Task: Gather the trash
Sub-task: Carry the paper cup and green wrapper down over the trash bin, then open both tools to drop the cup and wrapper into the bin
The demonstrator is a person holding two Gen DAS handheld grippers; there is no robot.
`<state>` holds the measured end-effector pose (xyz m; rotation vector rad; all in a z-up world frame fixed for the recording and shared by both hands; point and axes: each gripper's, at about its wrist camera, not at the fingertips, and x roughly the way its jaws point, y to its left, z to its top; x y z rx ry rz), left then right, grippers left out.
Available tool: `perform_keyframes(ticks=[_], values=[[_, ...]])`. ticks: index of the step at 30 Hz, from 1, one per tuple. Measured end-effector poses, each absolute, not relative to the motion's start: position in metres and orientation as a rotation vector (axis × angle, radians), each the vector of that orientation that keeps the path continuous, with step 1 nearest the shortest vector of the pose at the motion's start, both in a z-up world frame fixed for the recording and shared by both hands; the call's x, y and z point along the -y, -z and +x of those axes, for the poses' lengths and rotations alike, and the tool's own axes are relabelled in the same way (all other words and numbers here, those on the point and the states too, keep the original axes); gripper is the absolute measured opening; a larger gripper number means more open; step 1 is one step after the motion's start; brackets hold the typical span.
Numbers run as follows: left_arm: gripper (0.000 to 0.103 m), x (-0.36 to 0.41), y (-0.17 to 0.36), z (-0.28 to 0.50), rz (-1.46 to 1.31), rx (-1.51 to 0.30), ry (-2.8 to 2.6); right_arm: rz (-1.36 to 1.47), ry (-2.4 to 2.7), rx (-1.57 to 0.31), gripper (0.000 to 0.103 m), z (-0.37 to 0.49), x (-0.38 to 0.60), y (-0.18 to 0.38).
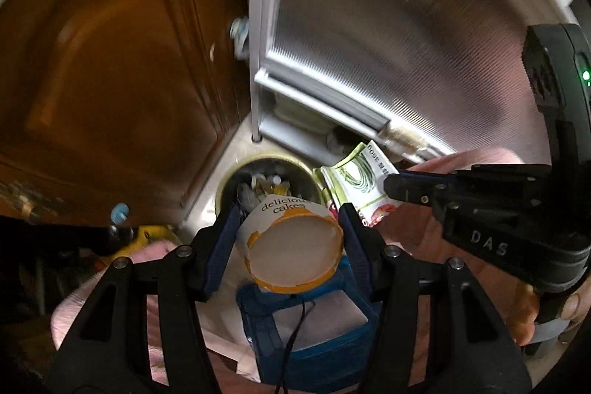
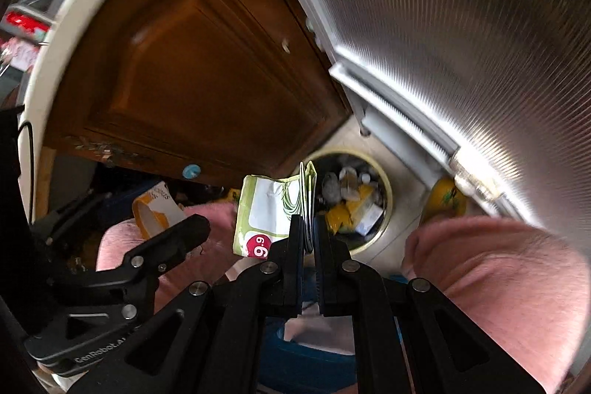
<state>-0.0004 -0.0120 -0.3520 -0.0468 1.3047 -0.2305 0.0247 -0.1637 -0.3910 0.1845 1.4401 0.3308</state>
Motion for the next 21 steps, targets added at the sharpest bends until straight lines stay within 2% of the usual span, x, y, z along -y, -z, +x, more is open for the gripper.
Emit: perform_keyframes(ticks=[6, 13, 15, 16, 17, 18, 21], values=[[0.053, 0.002, 0.395, 0.017, -0.111, -1.398, 0.205, 0.207, -0.284, -1.505, 0.006, 0.039, 0.164, 0.444], [0.054, 0.0, 0.42, 0.03, -0.114, -1.442, 0.183, 0.222, -0.292, -1.573, 0.007, 0.047, 0.159, 0.487], [0.068, -0.001, 0.424, 0.037, -0.109, -1.451, 0.183, 0.225, -0.296, -1.568, 0.013, 0.05, 0.156, 0.49], [0.072, -0.001, 0.425, 0.037, -0.103, -1.449, 0.179, 0.223, -0.293, -1.568, 0.016, 0.051, 0.156, 0.491], [0.074, -0.001, 0.425, 0.038, -0.097, -1.446, 0.175, 0.224, -0.29, -1.569, 0.025, 0.052, 0.156, 0.492], [0.076, -0.001, 0.426, 0.039, -0.095, -1.443, 0.173, 0.228, -0.284, -1.57, 0.03, 0.052, 0.156, 0.493], [0.08, -0.004, 0.427, 0.041, -0.103, -1.444, 0.168, 0.259, -0.279, -1.563, 0.032, 0.054, 0.16, 0.494]])
